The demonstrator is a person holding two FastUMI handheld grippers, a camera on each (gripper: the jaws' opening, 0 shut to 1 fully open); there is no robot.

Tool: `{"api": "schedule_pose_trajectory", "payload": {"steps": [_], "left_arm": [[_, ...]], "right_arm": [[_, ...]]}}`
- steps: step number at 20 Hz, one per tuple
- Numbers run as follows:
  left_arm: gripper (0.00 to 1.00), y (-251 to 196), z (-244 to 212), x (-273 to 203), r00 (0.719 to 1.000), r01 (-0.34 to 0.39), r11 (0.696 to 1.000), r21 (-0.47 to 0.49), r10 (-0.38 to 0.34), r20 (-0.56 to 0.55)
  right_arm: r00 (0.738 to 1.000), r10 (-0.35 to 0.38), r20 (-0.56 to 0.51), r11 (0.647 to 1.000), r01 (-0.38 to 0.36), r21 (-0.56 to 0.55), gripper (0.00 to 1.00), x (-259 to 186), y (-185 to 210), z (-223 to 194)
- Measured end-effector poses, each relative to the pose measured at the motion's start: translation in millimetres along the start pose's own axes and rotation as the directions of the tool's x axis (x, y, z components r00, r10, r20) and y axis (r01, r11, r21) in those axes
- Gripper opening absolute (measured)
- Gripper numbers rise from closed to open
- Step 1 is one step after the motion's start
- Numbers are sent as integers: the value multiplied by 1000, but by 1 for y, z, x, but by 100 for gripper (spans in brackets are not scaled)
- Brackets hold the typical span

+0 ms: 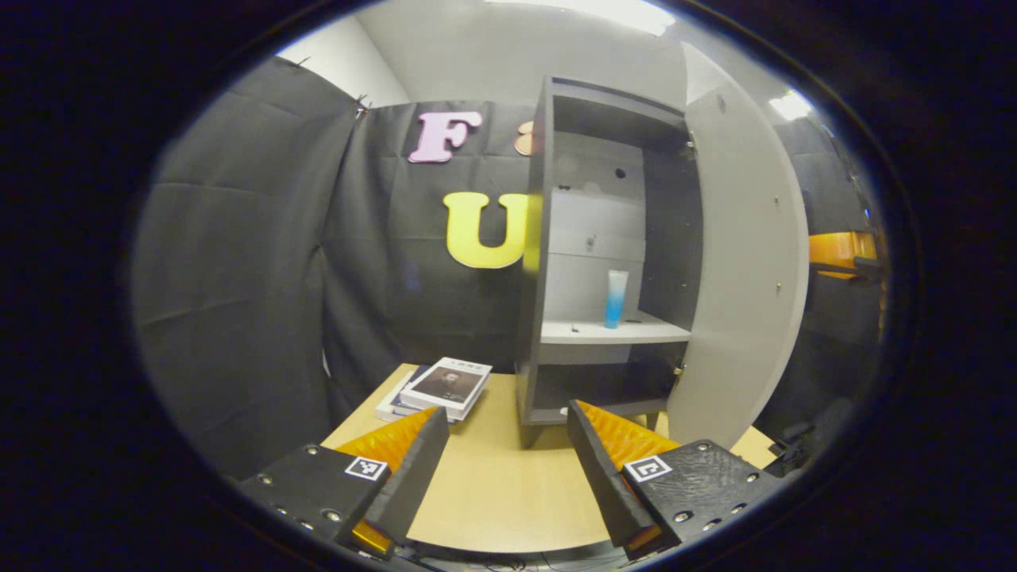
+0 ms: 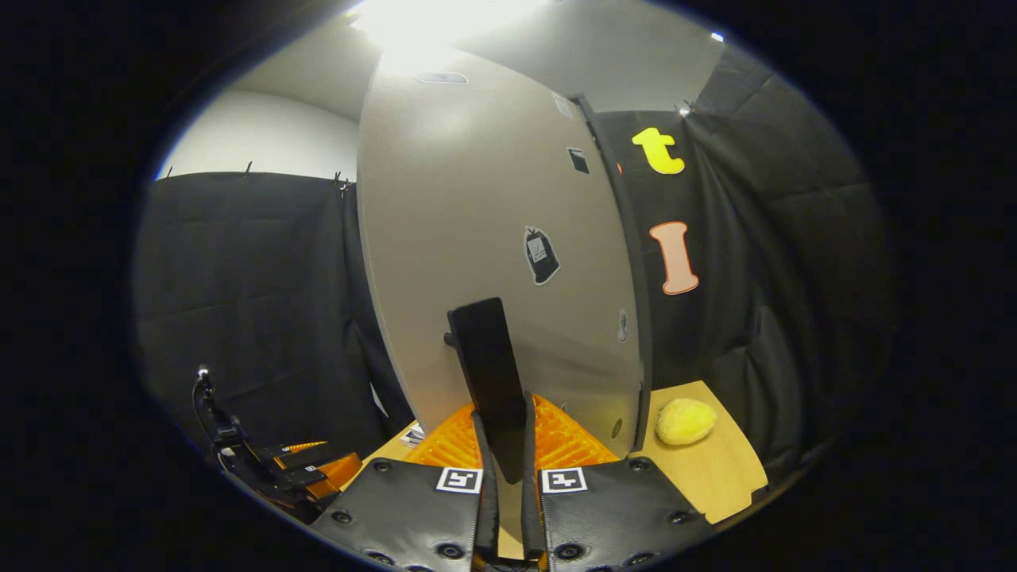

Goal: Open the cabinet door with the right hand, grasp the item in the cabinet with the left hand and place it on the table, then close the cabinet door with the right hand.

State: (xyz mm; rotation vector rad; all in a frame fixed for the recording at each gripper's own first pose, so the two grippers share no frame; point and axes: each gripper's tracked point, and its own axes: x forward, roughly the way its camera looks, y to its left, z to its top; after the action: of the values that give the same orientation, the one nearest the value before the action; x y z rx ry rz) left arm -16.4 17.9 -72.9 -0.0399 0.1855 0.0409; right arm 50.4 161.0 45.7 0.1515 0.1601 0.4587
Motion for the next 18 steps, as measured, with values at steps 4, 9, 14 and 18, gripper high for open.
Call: {"api": "schedule_pose_trajectory", "payload": {"steps": [4, 9, 14, 18], "left_arm": [[90, -30, -7, 16, 997, 76, 997, 20, -75, -18], [91, -49, -9, 32, 992, 126, 992, 28, -125, -29], [92, -57, -10, 42, 989, 147, 989, 33, -145, -36], [90, -69, -10, 49, 984, 173, 984, 43, -171, -46]], "right_arm": [[998, -55, 6, 998, 55, 19, 13, -17, -26, 3], [991, -132, 11, 990, 131, 45, 12, -36, -67, 10], [973, -225, 43, 966, 217, 141, 11, -63, -105, 13], [960, -270, 69, 948, 253, 194, 6, -69, -122, 16]]}}
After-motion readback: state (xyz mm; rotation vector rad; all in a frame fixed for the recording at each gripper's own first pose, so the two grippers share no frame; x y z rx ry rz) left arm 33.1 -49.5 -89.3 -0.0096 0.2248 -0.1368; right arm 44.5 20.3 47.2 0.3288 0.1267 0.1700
